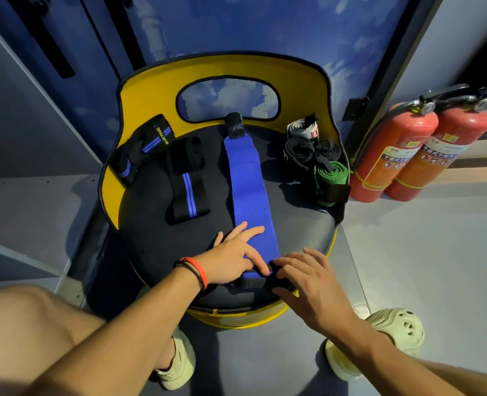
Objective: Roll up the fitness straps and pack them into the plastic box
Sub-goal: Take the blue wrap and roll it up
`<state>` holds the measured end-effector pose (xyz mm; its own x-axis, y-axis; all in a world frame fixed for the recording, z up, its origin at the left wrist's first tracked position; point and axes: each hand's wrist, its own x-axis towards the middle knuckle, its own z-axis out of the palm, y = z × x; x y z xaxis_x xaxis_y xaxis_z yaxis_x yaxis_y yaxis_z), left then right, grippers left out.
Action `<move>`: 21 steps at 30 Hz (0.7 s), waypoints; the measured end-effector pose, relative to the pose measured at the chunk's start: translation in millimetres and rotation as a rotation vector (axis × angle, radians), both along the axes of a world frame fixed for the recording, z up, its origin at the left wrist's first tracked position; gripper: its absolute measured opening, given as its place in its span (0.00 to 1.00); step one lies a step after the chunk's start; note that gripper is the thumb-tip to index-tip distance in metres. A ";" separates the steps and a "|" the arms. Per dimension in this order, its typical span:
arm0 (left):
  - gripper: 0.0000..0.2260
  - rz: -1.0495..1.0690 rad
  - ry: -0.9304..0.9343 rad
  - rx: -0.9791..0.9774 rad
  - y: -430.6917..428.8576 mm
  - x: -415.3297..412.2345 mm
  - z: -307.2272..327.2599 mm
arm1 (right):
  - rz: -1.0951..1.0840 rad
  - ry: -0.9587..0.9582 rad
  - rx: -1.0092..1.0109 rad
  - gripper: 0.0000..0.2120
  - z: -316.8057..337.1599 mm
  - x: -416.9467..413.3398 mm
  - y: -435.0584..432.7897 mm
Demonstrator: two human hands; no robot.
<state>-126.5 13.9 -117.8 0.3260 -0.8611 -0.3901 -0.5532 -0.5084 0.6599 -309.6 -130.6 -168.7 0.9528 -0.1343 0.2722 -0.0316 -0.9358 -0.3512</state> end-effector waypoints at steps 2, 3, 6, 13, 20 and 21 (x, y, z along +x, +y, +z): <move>0.15 0.038 -0.030 -0.052 4.2 -1.4 -2.2 | 0.004 -0.002 -0.003 0.09 -1.2 -0.2 -0.5; 0.12 0.079 -0.040 -0.078 6.5 -1.9 -3.5 | 0.008 -0.002 -0.005 0.09 -0.9 -0.2 -0.9; 0.05 0.140 -0.089 -0.095 13.6 -6.8 -8.3 | 0.009 0.014 -0.008 0.11 -0.5 0.4 -0.8; 0.04 0.089 -0.112 -0.069 25.6 -13.9 -13.8 | 0.050 0.027 0.020 0.17 -4.8 0.3 2.5; 0.10 0.120 -0.099 -0.077 30.0 -18.7 -12.9 | 0.029 0.044 0.083 0.18 -9.2 0.2 5.3; 0.10 0.120 -0.105 -0.078 31.9 -20.3 -13.1 | 0.029 0.043 0.093 0.18 -9.3 0.4 5.9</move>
